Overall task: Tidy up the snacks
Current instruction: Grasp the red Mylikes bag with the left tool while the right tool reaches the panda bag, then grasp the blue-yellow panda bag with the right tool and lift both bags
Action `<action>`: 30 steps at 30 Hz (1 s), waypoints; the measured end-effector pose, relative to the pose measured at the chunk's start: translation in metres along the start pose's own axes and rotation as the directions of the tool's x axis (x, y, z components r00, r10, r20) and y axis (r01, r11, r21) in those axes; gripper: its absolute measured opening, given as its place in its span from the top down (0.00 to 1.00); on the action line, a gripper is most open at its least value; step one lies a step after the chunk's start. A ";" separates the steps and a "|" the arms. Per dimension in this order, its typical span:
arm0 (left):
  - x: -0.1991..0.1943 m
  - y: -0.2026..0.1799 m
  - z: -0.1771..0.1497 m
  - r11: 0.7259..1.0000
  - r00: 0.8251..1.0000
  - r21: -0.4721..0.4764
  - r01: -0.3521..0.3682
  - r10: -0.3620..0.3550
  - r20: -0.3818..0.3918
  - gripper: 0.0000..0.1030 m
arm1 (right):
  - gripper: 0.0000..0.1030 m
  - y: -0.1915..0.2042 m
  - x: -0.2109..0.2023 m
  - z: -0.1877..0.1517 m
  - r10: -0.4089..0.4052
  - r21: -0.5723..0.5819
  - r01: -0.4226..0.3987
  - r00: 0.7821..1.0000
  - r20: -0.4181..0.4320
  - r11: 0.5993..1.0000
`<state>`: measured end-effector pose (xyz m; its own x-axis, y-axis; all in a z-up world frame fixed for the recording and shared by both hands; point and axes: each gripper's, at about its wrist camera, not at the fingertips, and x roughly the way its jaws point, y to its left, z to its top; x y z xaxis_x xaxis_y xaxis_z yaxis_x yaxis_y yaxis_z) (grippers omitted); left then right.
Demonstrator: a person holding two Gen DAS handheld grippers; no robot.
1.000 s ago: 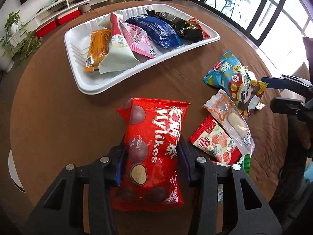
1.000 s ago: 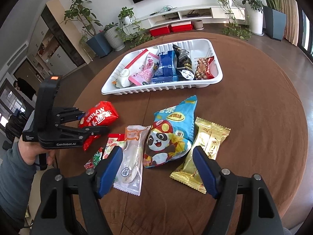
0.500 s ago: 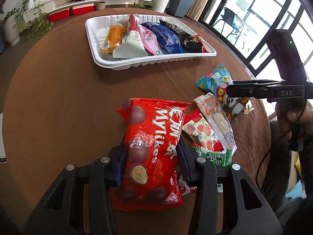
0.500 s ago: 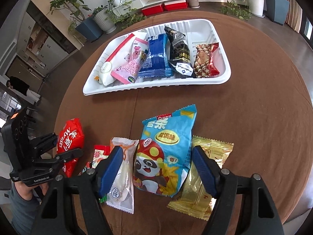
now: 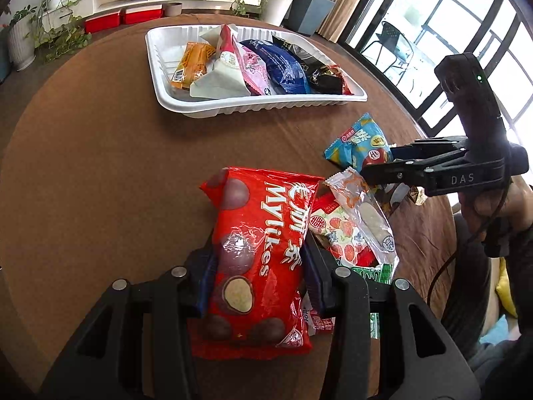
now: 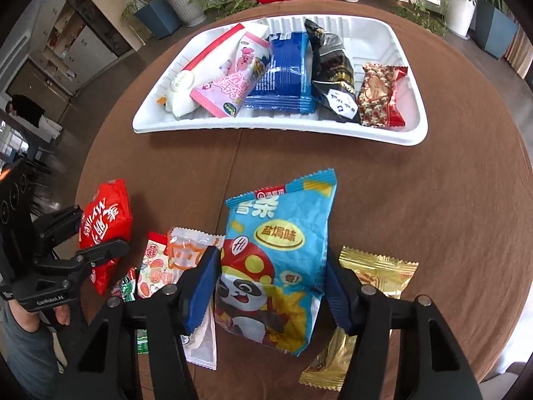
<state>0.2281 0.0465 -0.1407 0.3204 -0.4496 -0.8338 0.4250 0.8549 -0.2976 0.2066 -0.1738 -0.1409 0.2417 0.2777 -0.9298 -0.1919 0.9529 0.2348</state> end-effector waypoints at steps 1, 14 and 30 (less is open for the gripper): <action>0.000 0.000 0.000 1.000 1.000 -0.002 -0.001 0.001 0.001 0.60 | 0.39 0.003 0.000 -0.001 -0.014 -0.016 0.014 1.000 0.000 1.000; 0.003 -0.006 0.000 1.000 1.000 0.003 0.001 -0.001 0.002 0.61 | 0.60 0.006 -0.009 -0.007 -0.009 -0.022 0.010 0.998 0.066 1.000; -0.021 0.001 0.007 0.999 0.996 -0.047 0.019 -0.014 0.085 0.61 | 0.64 -0.006 -0.055 -0.018 0.086 0.058 -0.101 0.972 0.220 0.993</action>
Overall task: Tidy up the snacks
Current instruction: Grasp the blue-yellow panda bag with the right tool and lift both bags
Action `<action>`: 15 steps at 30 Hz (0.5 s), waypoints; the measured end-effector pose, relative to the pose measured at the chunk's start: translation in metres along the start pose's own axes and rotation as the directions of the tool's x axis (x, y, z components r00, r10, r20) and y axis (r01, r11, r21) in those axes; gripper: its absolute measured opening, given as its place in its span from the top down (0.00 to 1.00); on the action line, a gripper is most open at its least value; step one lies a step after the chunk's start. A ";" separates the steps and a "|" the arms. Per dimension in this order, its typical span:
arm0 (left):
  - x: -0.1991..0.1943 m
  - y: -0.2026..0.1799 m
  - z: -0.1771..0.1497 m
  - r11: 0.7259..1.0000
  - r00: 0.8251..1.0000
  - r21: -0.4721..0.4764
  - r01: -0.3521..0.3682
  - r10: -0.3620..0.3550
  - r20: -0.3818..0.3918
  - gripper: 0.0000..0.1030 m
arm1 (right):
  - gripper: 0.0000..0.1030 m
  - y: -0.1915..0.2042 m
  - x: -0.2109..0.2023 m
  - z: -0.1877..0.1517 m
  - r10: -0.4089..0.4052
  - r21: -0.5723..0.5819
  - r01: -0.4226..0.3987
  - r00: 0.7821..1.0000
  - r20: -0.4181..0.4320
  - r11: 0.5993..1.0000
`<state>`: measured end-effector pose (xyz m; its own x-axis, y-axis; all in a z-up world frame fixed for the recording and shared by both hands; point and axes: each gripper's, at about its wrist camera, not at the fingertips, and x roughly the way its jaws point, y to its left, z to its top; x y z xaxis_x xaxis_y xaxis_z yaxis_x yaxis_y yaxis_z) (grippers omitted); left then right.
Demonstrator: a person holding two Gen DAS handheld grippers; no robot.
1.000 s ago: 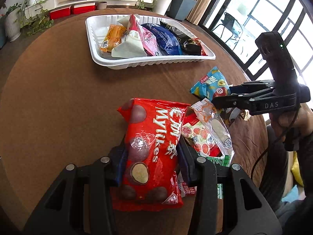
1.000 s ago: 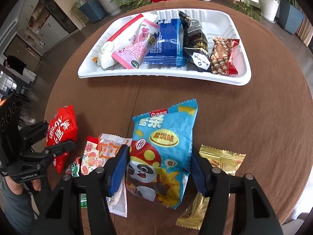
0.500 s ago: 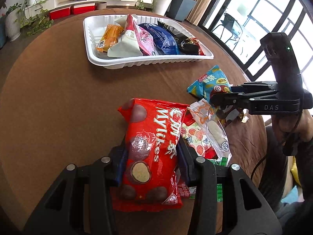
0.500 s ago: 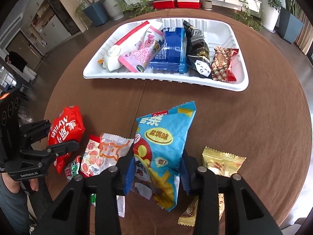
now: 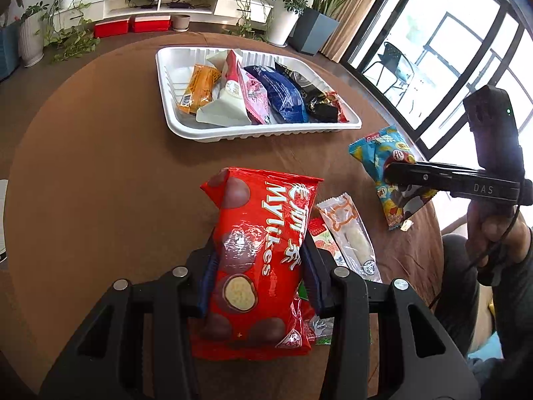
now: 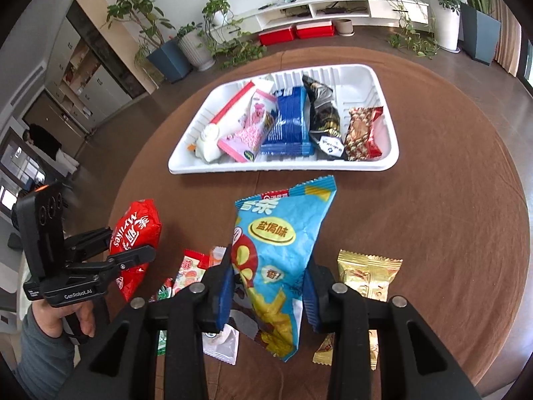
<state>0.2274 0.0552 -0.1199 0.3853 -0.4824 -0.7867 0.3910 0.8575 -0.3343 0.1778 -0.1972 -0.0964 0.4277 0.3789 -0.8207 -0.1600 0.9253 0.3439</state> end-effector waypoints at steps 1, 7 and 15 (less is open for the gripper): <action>-0.003 0.001 0.002 1.000 1.000 -0.006 0.003 -0.003 0.008 0.61 | 0.63 -0.002 -0.002 0.001 0.006 0.007 -0.006 1.000 0.009 1.000; -0.020 0.012 0.021 0.999 0.998 -0.043 0.016 -0.013 0.066 0.61 | 0.64 -0.024 -0.019 0.011 0.002 0.061 -0.006 0.998 0.068 0.998; -0.043 0.023 0.075 0.999 0.988 -0.035 -0.023 0.028 0.151 0.61 | 0.63 -0.057 -0.053 0.060 -0.019 0.098 -0.001 0.979 0.201 0.995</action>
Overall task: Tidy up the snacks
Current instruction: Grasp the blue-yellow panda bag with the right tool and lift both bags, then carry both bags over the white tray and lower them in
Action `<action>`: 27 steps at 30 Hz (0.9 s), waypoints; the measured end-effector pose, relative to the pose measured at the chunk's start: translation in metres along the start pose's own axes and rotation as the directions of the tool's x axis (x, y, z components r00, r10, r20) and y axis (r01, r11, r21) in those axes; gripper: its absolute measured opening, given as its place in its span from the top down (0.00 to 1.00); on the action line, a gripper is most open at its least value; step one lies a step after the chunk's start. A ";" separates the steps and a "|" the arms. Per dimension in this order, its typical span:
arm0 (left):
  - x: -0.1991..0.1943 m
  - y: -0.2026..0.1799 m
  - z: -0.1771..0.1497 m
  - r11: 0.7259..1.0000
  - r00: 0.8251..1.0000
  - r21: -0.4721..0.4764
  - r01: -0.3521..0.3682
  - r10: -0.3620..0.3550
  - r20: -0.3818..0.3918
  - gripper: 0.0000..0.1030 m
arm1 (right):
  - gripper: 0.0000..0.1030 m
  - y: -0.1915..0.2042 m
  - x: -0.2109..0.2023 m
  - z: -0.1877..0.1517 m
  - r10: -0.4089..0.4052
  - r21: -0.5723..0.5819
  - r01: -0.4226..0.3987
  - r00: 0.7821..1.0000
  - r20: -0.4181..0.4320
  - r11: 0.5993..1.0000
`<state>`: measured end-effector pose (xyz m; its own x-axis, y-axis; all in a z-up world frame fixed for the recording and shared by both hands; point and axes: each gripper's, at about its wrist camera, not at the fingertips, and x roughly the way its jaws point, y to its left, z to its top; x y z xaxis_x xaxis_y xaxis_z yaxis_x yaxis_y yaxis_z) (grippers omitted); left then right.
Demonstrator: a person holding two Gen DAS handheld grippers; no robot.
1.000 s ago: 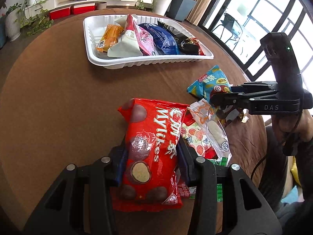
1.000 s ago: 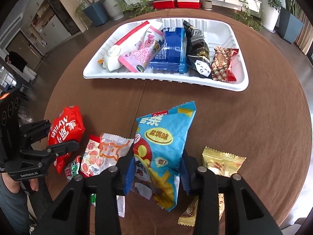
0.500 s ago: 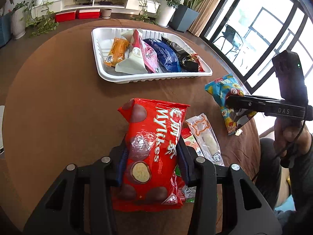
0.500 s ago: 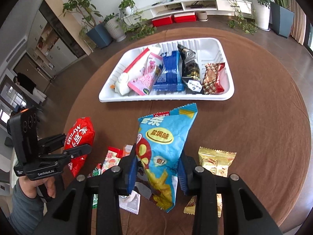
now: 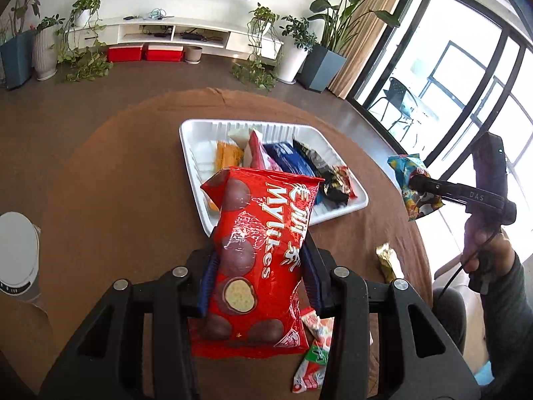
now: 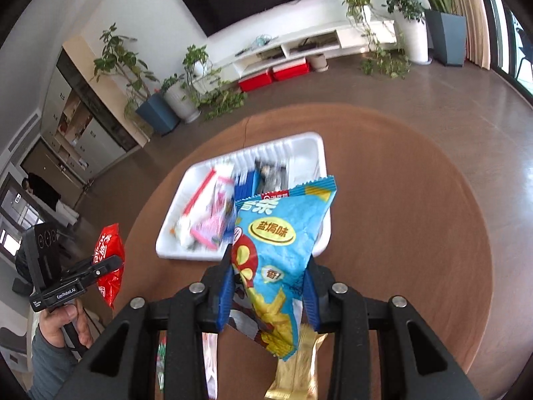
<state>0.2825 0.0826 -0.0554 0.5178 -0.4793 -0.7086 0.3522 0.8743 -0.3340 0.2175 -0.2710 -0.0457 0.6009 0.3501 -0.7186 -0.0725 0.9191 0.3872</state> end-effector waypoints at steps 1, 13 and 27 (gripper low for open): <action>-0.001 0.002 0.009 1.000 1.000 0.000 -0.007 0.007 0.012 0.61 | 0.63 -0.001 -0.002 0.009 0.003 -0.005 -0.003 1.000 0.019 1.000; 0.056 0.025 0.094 0.994 0.994 0.006 -0.112 0.112 0.003 0.61 | 0.63 0.000 0.076 0.094 0.034 -0.122 -0.036 0.999 -0.015 0.992; 0.152 0.027 0.093 0.989 0.986 0.043 -0.145 0.148 -0.073 0.61 | 0.63 -0.014 0.154 0.093 0.056 -0.084 -0.070 0.987 -0.153 0.994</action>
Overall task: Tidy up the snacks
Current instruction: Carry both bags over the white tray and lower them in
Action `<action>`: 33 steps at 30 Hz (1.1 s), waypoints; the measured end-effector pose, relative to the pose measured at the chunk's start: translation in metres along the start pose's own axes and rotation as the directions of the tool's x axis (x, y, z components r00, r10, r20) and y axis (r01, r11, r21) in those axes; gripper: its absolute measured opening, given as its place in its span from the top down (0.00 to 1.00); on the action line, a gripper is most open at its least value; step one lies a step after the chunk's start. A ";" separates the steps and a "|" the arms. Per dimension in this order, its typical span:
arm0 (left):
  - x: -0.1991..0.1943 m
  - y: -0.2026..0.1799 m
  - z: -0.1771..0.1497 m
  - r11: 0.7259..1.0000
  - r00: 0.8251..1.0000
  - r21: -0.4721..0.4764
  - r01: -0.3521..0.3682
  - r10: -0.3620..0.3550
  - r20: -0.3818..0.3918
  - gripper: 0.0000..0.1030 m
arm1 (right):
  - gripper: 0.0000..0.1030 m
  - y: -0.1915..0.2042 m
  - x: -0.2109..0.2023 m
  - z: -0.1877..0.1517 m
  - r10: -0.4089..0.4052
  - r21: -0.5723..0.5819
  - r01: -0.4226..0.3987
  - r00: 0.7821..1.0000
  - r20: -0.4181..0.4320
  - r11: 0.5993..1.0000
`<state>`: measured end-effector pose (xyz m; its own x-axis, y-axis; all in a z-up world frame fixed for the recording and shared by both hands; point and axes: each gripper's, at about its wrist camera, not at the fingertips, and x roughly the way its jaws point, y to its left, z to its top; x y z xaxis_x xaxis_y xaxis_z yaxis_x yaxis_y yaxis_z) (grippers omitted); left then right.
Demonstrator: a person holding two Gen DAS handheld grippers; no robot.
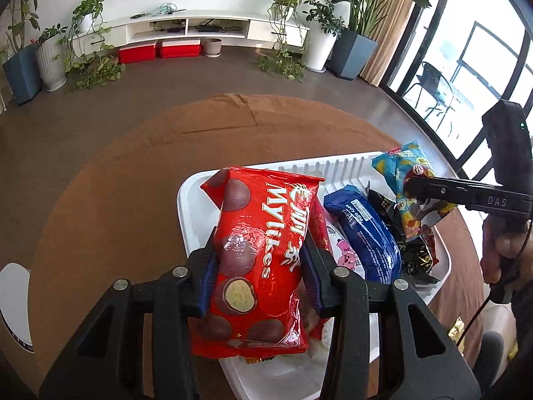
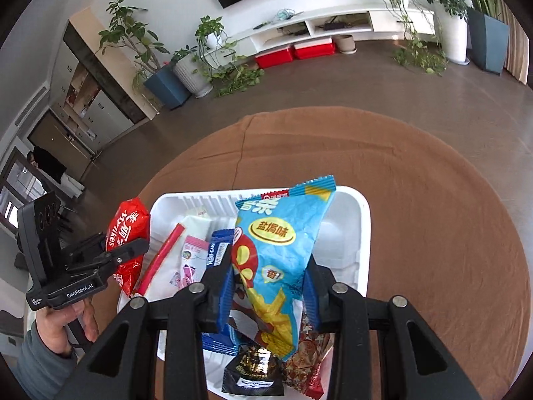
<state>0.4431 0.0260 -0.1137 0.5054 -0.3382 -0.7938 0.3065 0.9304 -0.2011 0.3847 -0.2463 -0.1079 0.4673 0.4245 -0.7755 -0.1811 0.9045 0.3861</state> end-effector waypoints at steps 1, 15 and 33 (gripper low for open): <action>0.005 0.001 -0.001 1.000 1.000 -0.004 0.000 0.000 -0.004 0.61 | 0.63 0.000 0.002 -0.001 -0.001 -0.010 0.001 1.000 -0.004 1.000; 0.034 -0.005 -0.006 1.000 0.999 -0.016 0.001 -0.002 -0.047 0.58 | 0.60 0.013 0.034 -0.022 -0.054 -0.086 0.047 0.996 -0.077 0.995; 0.032 -0.005 0.001 1.000 1.000 -0.021 0.003 -0.004 -0.031 0.41 | 0.40 0.033 0.015 -0.031 -0.085 -0.134 0.073 0.993 -0.087 0.988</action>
<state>0.4592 0.0106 -0.1377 0.4791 -0.3374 -0.8103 0.2916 0.9319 -0.2157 0.3586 -0.2090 -0.1221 0.4039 0.3476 -0.8462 -0.2608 0.9304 0.2577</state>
